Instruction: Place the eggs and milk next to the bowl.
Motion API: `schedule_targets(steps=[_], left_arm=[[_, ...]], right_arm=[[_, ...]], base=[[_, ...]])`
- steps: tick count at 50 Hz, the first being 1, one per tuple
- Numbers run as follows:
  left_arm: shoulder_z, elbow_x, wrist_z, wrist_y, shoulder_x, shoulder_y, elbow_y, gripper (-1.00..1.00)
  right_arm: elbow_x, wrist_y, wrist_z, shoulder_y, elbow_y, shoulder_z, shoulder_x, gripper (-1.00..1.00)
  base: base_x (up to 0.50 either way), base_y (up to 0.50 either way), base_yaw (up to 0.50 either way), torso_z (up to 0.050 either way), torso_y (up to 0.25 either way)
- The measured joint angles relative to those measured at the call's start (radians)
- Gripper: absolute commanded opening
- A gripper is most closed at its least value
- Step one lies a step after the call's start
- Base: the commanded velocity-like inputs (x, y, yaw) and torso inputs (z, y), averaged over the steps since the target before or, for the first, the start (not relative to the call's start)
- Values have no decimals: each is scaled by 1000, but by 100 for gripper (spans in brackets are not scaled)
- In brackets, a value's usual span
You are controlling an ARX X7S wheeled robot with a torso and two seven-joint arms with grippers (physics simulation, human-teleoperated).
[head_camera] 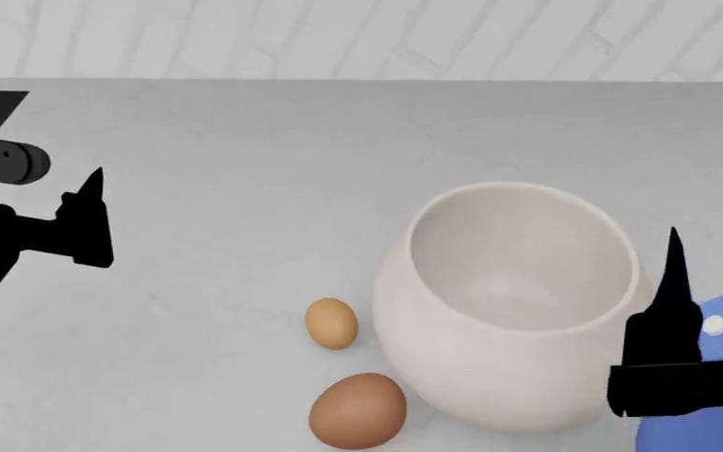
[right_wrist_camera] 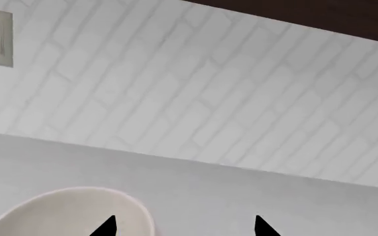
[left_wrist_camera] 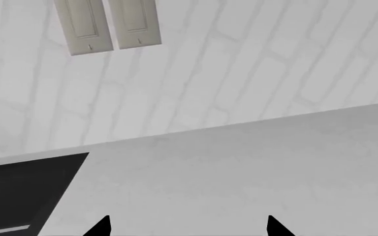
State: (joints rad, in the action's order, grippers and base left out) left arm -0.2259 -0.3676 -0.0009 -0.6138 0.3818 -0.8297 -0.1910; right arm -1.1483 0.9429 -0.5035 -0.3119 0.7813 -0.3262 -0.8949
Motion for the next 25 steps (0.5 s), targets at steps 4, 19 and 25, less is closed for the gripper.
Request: schedule_targets(steps=[4, 19, 25], left_arm=[[1, -2, -1, -1, 1, 1, 3, 100], [9, -17, 0, -15, 16, 9, 33, 100], [13, -26, 1, -27, 25, 15, 60, 100]], right_arm=[[-73, 25, -41, -43, 15, -21, -35, 100], [-326, 104, -160, -42, 64, -244, -153, 100], [-396, 147, -185, -7, 71, -364, -178, 100]], base=[[0, 0, 0, 0, 0], [0, 0, 0, 0, 0], [0, 0, 0, 0, 0]])
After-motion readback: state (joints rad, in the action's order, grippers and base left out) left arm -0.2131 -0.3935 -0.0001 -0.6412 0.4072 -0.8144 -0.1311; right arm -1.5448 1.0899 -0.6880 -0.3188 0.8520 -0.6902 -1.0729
